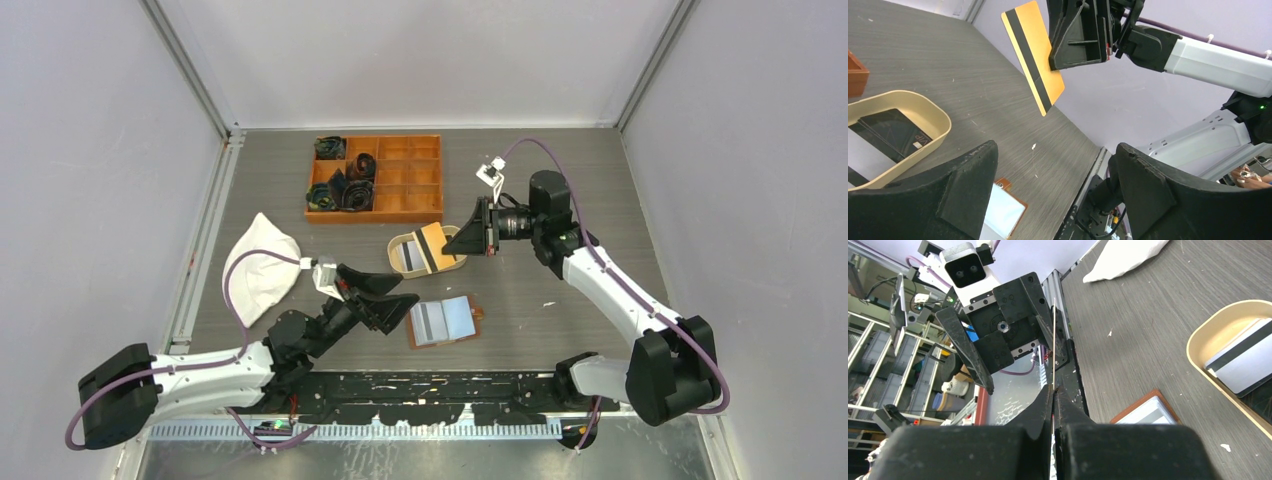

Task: Put the credit cards into the card holder
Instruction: Pick up the credit card from the storage box.

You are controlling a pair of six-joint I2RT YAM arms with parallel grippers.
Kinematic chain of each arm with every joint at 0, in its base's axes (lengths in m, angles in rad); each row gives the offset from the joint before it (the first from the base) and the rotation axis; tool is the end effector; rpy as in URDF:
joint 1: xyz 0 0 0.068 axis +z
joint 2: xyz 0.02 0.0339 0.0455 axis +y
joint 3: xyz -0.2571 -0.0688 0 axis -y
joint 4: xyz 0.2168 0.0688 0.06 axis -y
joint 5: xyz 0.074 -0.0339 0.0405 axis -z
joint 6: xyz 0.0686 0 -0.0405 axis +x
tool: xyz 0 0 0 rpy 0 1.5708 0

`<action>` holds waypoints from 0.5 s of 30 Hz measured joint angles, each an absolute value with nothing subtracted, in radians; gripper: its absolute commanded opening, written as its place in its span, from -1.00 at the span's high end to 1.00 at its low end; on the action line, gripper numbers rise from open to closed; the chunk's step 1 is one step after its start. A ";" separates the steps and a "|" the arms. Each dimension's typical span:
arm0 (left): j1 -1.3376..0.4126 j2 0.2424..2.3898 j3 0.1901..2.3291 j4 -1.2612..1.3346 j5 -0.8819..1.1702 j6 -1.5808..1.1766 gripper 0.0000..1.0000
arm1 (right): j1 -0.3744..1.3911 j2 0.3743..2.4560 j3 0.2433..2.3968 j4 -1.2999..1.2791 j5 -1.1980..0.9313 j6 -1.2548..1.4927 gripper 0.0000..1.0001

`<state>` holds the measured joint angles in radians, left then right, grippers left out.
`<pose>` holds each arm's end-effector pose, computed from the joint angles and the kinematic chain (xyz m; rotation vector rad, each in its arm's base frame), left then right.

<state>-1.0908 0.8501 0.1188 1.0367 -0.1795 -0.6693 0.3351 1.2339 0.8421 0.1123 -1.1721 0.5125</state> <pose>0.0971 -0.1600 0.2491 0.1242 1.3975 -1.3839 0.2200 0.1436 0.3011 -0.7325 1.8606 1.6363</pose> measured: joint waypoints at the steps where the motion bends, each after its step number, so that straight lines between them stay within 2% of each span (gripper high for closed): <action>1: -1.091 0.849 0.119 1.043 -0.180 -0.669 -0.72 | 0.339 1.234 0.842 0.113 -1.174 0.516 0.98; 15: -1.091 0.905 0.122 1.128 -0.211 -0.671 -0.45 | 0.384 1.234 0.842 0.128 -1.204 0.529 0.98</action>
<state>-1.0908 0.9051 0.1219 1.1278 -0.2108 -0.6712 0.3843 1.2339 0.8421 0.1276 -1.2037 0.5293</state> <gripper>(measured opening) 0.760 0.065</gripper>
